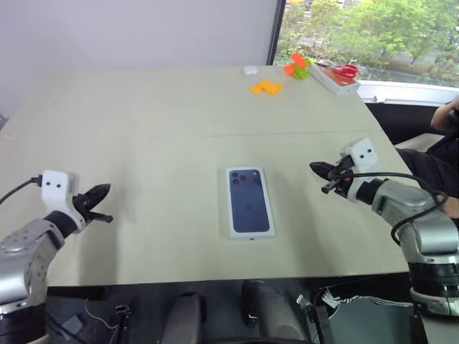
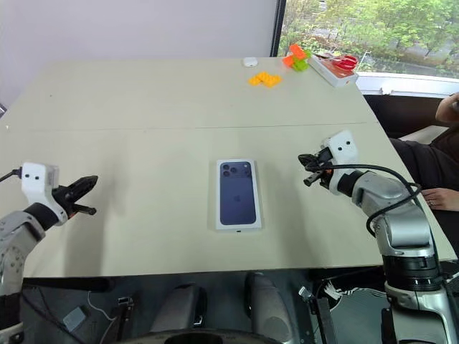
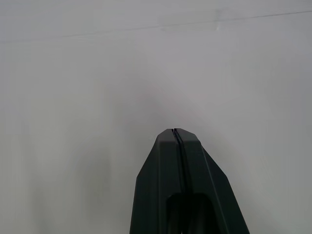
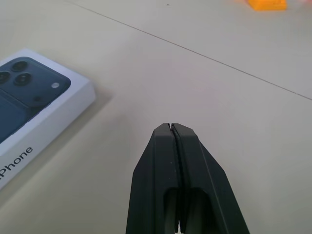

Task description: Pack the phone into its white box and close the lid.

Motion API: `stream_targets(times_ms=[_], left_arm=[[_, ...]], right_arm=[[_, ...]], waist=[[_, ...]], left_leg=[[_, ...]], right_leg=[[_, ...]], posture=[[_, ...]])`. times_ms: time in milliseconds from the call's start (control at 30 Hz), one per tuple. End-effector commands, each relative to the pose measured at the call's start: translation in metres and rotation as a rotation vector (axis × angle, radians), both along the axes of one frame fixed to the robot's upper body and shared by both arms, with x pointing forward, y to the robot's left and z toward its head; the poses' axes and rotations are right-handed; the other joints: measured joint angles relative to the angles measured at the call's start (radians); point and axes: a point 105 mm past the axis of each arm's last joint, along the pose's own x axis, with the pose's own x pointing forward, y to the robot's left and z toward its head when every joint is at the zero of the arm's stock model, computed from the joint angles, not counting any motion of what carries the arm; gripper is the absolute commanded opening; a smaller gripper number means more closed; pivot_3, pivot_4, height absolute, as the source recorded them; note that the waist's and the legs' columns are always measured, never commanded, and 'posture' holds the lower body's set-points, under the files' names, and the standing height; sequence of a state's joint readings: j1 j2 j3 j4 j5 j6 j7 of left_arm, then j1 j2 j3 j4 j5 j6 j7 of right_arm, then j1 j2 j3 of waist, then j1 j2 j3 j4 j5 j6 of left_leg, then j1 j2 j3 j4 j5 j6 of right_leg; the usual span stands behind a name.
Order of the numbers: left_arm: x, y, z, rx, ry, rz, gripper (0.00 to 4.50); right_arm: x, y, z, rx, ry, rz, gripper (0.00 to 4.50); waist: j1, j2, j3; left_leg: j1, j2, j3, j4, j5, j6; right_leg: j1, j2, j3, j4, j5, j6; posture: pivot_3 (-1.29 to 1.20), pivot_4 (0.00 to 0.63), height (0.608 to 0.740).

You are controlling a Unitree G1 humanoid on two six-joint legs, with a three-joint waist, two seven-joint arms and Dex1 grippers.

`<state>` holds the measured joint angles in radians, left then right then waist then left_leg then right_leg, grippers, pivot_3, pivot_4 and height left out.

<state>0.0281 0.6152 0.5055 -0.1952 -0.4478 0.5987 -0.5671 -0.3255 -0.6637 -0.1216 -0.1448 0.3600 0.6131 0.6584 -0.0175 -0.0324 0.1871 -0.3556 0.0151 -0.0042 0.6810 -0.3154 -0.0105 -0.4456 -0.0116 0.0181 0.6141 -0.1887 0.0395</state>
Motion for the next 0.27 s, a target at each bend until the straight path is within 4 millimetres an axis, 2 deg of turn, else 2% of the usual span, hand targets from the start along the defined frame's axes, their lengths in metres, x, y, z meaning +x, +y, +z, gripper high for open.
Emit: stream_targets(times_ms=[33,267], left_arm=[[-0.0063,0.0050,0.0195,0.010,-0.079,0.033,0.00],[-0.0057,0.0020,0.0178,-0.008,-0.080,0.055,0.00]], right_arm=[[0.0024,0.0061,0.0118,-0.003,-0.057,0.045,0.04],[0.0009,0.0144,0.0070,0.001,-0.048,0.079,0.04]], waist=[[0.000,0.000,0.000],[0.002,0.000,0.000]], left_leg=[[0.000,0.000,0.000,0.000,0.000,0.000],[0.000,0.000,0.000,0.000,0.000,0.001]], right_leg=[[0.000,0.000,0.000,0.000,0.000,0.000],[0.000,0.000,0.000,0.000,0.000,0.000]], posture=[[0.00,0.150,0.727],[0.00,0.150,0.727]])
